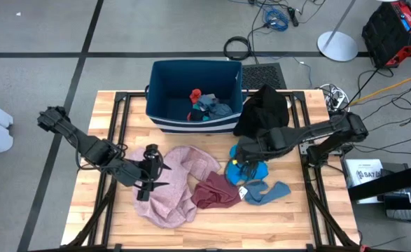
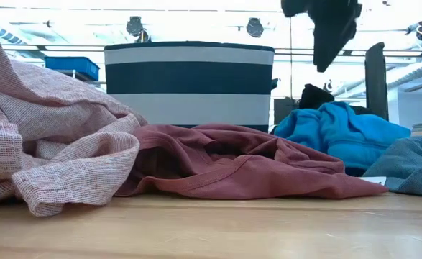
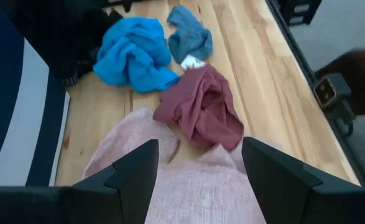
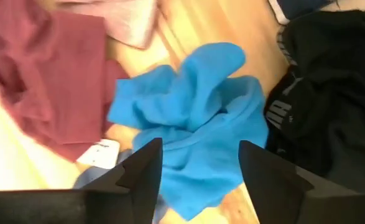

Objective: Sort clothes
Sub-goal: Put the gray sock into the blue laundry organizer

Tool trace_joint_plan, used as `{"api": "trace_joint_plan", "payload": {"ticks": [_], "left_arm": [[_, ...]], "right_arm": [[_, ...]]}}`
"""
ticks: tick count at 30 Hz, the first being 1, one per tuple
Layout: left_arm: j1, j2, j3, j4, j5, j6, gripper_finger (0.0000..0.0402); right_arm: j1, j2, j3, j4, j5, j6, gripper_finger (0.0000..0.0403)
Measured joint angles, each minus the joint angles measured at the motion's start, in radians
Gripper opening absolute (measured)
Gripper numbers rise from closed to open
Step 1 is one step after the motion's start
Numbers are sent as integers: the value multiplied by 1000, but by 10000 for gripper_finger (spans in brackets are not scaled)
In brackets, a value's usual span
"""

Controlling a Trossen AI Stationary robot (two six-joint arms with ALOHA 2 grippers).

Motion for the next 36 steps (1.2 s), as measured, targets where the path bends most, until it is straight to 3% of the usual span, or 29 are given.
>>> {"api": "trace_joint_plan", "payload": {"ticks": [5, 10, 17, 20, 26, 36], "left_arm": [[0, 33, -81, 136, -10, 20, 242], [-2, 43, -210, 365, -44, 64, 242], [39, 42, -369, 769, -92, 214, 242], [80, 42, -412, 896, -92, 243, 242], [146, 42, -418, 923, -91, 258, 242], [178, 42, -418, 935, -58, 260, 242]], "right_arm": [[148, -3, -17, -3, 38, 91, 208], [312, -3, -91, 34, 35, 318, 204], [497, -3, -217, 202, 58, 567, 205], [541, -3, -306, 325, 69, 602, 205], [566, -3, -475, 556, 65, 554, 205], [565, -3, -506, 581, 62, 517, 205]]}}
